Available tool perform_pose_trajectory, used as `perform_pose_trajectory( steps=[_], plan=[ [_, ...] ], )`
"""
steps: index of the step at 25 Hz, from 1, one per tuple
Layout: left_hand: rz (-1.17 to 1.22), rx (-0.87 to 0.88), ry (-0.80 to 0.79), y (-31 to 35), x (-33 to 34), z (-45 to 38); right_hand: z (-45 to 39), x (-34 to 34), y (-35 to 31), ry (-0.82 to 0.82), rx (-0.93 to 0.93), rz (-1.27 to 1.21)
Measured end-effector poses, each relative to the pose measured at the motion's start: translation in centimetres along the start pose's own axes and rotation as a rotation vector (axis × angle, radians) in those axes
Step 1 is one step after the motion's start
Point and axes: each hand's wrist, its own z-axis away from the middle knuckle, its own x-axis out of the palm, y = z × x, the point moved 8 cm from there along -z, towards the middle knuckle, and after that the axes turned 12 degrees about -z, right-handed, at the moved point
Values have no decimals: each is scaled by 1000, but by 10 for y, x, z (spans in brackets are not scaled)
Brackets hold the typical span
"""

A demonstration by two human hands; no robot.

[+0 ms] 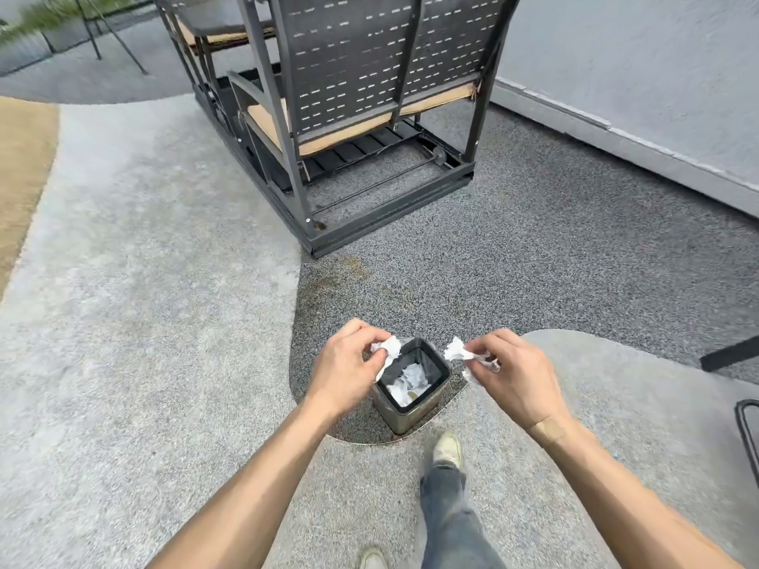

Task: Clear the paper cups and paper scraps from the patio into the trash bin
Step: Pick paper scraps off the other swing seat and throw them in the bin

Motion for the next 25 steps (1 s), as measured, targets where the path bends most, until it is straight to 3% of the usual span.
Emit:
perform_pose_trajectory(
  steps=[14,25],
  plan=[
    [33,-226,8,17,34,-180,-210,11,101,-235,-16,6],
    [-4,-371,-189,-77,135,-203,-209,131,197,-428,230,-25]
  ],
)
